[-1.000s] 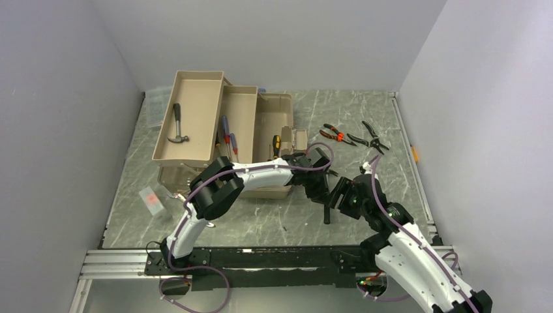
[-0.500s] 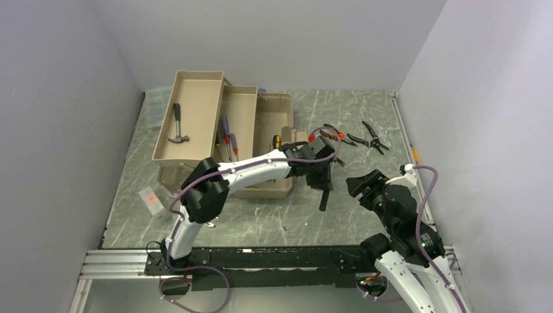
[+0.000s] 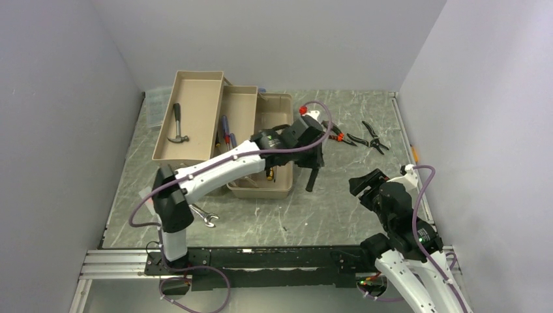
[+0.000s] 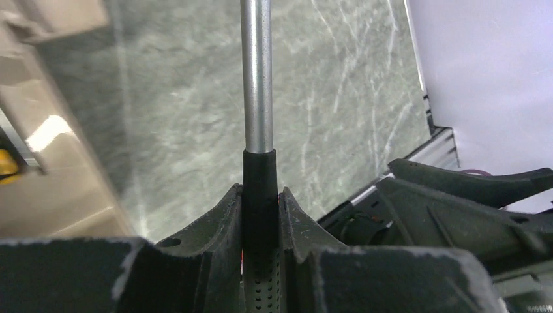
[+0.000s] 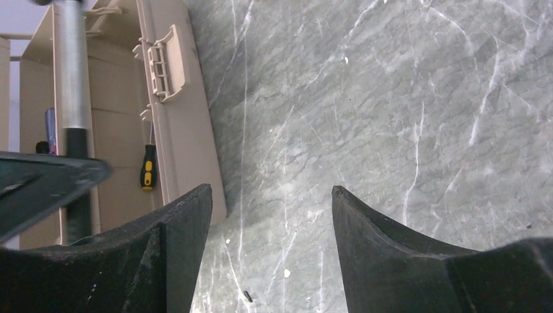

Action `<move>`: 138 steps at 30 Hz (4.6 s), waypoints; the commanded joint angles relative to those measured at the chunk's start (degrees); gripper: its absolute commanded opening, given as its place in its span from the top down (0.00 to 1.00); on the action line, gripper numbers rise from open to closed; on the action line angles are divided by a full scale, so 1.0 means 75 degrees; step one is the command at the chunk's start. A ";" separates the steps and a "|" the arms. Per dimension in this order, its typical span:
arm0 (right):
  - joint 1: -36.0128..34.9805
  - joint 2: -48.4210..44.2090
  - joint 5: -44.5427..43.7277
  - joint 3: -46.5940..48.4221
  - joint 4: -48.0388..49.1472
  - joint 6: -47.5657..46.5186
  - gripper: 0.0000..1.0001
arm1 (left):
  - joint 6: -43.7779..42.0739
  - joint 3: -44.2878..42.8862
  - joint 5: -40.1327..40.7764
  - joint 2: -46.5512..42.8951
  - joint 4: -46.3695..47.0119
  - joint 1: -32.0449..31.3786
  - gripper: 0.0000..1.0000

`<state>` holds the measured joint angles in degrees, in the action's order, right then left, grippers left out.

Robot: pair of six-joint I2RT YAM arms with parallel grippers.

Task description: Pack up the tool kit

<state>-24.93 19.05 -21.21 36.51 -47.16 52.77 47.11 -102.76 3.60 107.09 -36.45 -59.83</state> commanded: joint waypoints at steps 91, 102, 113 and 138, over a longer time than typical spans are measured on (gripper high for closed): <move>0.0023 0.3395 0.0387 0.0521 0.2054 -0.0346 0.25 | -0.4682 0.4113 -0.1757 -0.6749 0.0393 0.6548 0.01; 0.2054 0.5857 0.0476 0.2292 0.1368 0.0134 0.10 | -0.4810 0.6651 -0.3420 -0.9352 0.2050 0.6509 0.01; 0.3544 0.8472 0.0350 0.4394 0.0885 0.0044 0.11 | -0.5165 0.7359 -0.3937 -0.9879 0.2496 0.5936 0.01; 0.2548 1.2839 0.4426 0.7315 0.3020 -0.7908 0.37 | -0.5250 0.7372 -0.3591 -0.9799 0.2299 0.5693 0.01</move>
<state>-2.37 111.83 11.29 85.80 -23.90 6.92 8.64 -47.46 -23.68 32.75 -20.82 -16.97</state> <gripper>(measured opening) 0.650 0.994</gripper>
